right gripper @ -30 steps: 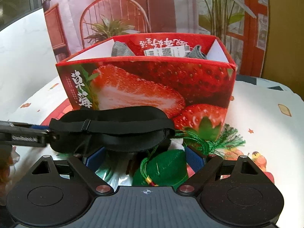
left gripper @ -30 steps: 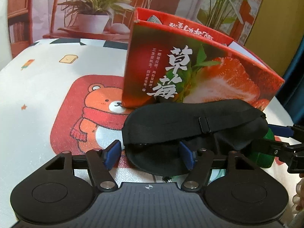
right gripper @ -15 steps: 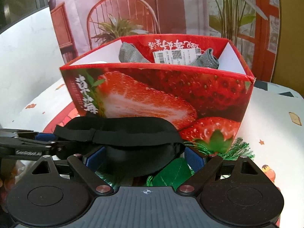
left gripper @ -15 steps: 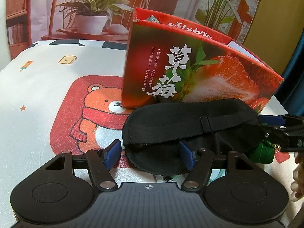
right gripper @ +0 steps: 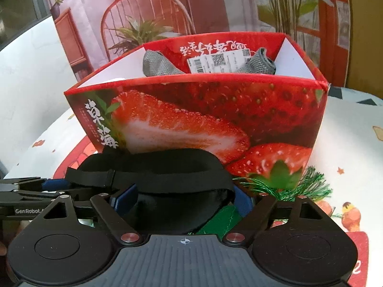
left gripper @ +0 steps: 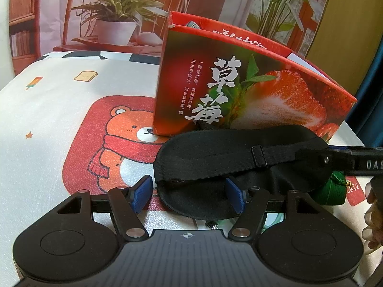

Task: Organize soft objects
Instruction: 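Close the right tool on the mask strap while the left tool holds the mask, then lift the black eye mask with both tools and carry it over the red box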

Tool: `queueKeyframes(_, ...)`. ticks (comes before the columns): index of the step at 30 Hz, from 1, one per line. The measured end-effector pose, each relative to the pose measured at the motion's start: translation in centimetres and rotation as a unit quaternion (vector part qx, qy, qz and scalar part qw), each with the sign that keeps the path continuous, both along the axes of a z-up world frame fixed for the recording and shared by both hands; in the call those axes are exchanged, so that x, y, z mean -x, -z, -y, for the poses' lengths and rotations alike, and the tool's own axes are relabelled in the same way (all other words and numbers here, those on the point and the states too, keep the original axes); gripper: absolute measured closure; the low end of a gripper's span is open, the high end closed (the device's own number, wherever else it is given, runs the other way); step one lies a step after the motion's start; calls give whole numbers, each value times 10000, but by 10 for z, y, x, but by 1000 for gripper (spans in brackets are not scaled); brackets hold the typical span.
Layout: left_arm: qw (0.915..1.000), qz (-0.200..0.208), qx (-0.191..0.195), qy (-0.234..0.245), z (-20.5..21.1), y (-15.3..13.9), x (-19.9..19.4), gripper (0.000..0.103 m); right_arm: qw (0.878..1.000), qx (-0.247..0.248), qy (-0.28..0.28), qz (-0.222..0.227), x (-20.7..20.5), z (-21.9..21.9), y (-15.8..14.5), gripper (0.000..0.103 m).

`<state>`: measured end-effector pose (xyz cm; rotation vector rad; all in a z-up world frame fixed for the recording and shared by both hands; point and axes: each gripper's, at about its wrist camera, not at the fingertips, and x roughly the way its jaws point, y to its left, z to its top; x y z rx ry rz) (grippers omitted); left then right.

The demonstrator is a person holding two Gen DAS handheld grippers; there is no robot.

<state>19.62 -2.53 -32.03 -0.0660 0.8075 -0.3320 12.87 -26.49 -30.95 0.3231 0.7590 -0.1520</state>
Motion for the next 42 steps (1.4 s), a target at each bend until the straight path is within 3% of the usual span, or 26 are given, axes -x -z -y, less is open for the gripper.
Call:
queueKeyframes(5, 10000, 8, 4, 5, -1, 0, 0, 33, 9996, -197, 87, 154, 2, 0, -7, 26)
queueKeyframes(11, 10000, 13, 4, 3, -1, 0, 0, 33, 9986, -189, 188, 457, 13, -1, -25, 42)
queueKeyframes(16, 10000, -9, 22, 8, -3, -1, -1, 33, 9981, -163, 278, 524, 21, 1, -30, 79)
queueKeyframes(18, 10000, -41, 60, 29, -4, -2, -3, 33, 9978, -190, 334, 540, 24, 3, -31, 89)
queueKeyframes(32, 9915, -536, 1100, -430, -39, -4, -24, 35, 9990, 299, 104, 322, 30, -12, -19, 91)
queueKeyframes(33, 9918, -540, 1076, -424, -38, -4, -25, 37, 9990, 303, 103, 321, 30, -11, -19, 91)
queueKeyframes(35, 9931, -578, 953, -355, -32, -4, -24, 70, 9990, 297, 108, 310, 30, -11, -19, 91)
queueKeyframes(38, 9954, -464, 752, -357, -28, -7, -18, 81, 9990, 306, 99, 294, 30, -12, -19, 91)
queueKeyframes(42, 9973, -164, 667, -272, -27, -20, -9, 89, 9989, 317, 53, 352, 32, -14, -23, 91)
